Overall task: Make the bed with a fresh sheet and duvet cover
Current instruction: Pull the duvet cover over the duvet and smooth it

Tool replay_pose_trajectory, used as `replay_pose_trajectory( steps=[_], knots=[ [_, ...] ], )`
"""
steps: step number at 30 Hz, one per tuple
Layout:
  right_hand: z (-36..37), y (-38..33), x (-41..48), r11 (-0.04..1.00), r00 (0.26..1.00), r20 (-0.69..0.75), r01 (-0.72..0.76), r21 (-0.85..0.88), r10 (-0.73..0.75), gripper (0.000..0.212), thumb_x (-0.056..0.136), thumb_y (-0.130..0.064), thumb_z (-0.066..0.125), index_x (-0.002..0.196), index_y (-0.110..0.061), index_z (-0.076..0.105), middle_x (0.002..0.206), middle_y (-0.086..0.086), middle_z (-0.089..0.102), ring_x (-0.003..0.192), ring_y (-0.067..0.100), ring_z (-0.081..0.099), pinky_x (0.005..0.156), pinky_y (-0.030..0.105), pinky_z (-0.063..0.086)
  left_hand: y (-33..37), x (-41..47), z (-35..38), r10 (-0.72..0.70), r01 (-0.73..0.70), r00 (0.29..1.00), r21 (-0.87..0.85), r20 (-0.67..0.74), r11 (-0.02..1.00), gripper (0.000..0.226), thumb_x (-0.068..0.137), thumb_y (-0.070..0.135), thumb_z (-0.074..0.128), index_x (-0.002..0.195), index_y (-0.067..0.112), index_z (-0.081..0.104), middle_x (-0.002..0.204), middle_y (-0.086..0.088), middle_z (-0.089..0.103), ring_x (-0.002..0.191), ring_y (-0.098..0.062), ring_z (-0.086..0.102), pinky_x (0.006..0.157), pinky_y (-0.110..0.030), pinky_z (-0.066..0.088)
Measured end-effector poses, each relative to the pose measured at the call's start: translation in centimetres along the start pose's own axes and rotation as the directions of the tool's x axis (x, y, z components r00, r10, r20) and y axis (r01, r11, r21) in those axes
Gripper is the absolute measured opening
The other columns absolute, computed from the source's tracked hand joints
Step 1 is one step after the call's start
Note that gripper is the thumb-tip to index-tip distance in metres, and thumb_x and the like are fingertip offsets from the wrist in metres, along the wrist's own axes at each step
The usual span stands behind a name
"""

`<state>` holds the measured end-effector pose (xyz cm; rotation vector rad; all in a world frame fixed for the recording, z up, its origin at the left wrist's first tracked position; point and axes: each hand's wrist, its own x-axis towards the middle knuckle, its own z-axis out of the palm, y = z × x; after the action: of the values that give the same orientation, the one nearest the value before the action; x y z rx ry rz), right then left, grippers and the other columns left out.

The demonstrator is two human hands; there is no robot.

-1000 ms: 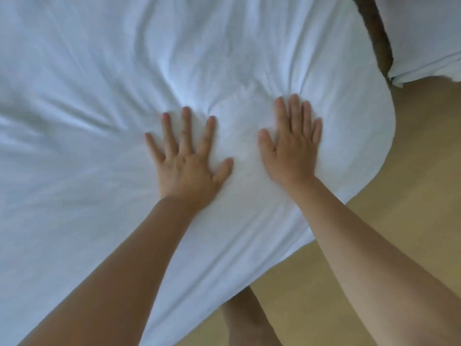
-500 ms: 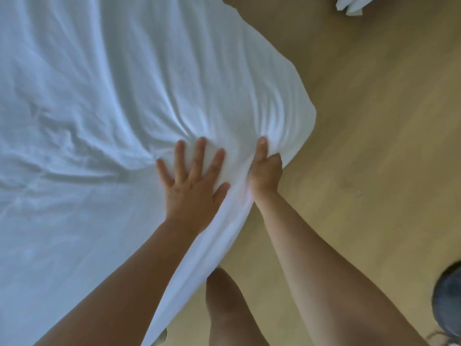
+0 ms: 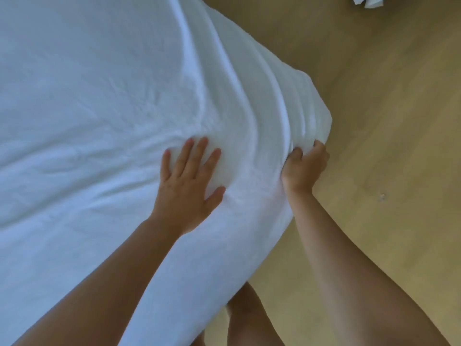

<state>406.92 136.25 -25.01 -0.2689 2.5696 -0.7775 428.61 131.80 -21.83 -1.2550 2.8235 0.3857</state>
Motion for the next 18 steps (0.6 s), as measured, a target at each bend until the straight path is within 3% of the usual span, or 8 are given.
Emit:
replay_pose_trajectory(
  steps=[2, 5, 7, 11, 14, 18],
  knots=[
    [0.6, -3.4, -0.3, 0.987, 0.988, 0.028, 0.151, -0.056, -0.150, 0.049, 0.092, -0.026, 0.042, 0.137, -0.006, 0.041, 0.139, 0.012, 0.041, 0.127, 0.029, 0.038, 0.100, 0.038, 0.031, -2.5, 1.8, -1.2, -0.146, 0.146, 0.989, -0.008, 0.029, 0.989, 0.071, 0.084, 0.058, 0.034, 0.144, 0.020, 0.033, 0.152, -0.015, 0.029, 0.141, -0.033, 0.022, 0.110, -0.056, 0.012],
    [3.0, -8.8, -1.2, 0.868, 0.870, 0.281, 0.462, -0.181, -0.404, 0.061, 0.088, -0.043, 0.033, 0.141, -0.015, 0.037, 0.146, 0.004, 0.037, 0.136, 0.023, 0.029, 0.109, 0.048, 0.019, -5.5, 5.1, -3.1, -0.344, 0.351, 0.928, -0.030, 0.140, 0.936, 0.085, 0.076, 0.071, 0.015, 0.151, 0.030, 0.012, 0.159, -0.010, 0.001, 0.146, -0.031, -0.002, 0.112, -0.057, 0.000],
    [5.2, -12.4, -1.0, 0.819, 0.808, 0.406, 0.537, -0.205, -0.428, 0.055, 0.095, -0.044, 0.033, 0.144, -0.019, 0.032, 0.150, 0.000, 0.031, 0.140, 0.019, 0.022, 0.112, 0.051, 0.009, -6.5, 7.4, -3.9, -0.359, 0.370, 0.914, -0.027, 0.188, 0.928, 0.084, 0.079, 0.073, 0.015, 0.151, 0.033, 0.001, 0.159, -0.008, -0.011, 0.145, -0.031, -0.012, 0.113, -0.055, -0.006],
    [7.5, -15.3, 2.2, 0.816, 0.799, 0.480, 0.521, -0.250, -0.363, 0.056, 0.097, -0.048, 0.032, 0.142, -0.016, 0.038, 0.147, 0.005, 0.039, 0.135, 0.023, 0.034, 0.110, 0.043, 0.022, -7.1, 10.0, -5.1, -0.307, 0.330, 0.910, -0.037, 0.279, 0.943, 0.078, 0.088, 0.066, 0.029, 0.150, 0.034, -0.006, 0.157, -0.005, -0.020, 0.143, -0.031, -0.021, 0.112, -0.056, -0.009],
    [7.5, -15.1, 5.0, 0.898, 0.817, 0.529, 0.388, -0.207, -0.231, 0.084, 0.080, -0.071, 0.022, 0.133, -0.012, 0.050, 0.137, 0.009, 0.050, 0.128, 0.026, 0.044, 0.108, 0.042, 0.032, -6.8, 11.6, -5.1, -0.301, 0.337, 0.894, -0.055, 0.332, 0.940, 0.080, 0.085, 0.072, 0.027, 0.148, 0.039, -0.010, 0.155, -0.004, -0.027, 0.140, -0.034, -0.027, 0.110, -0.060, -0.012],
    [8.4, -13.9, 9.8, 0.935, 0.796, 0.605, 0.208, -0.286, 0.008, 0.094, 0.069, -0.077, 0.022, 0.138, -0.017, 0.046, 0.141, 0.006, 0.048, 0.130, 0.026, 0.043, 0.109, 0.044, 0.031, -4.3, 14.1, -4.2, -0.353, 0.395, 0.869, -0.056, 0.347, 0.917, 0.088, 0.077, 0.081, 0.027, 0.145, 0.045, -0.014, 0.150, -0.013, -0.035, 0.136, -0.041, -0.031, 0.106, -0.065, -0.013]
  ],
)
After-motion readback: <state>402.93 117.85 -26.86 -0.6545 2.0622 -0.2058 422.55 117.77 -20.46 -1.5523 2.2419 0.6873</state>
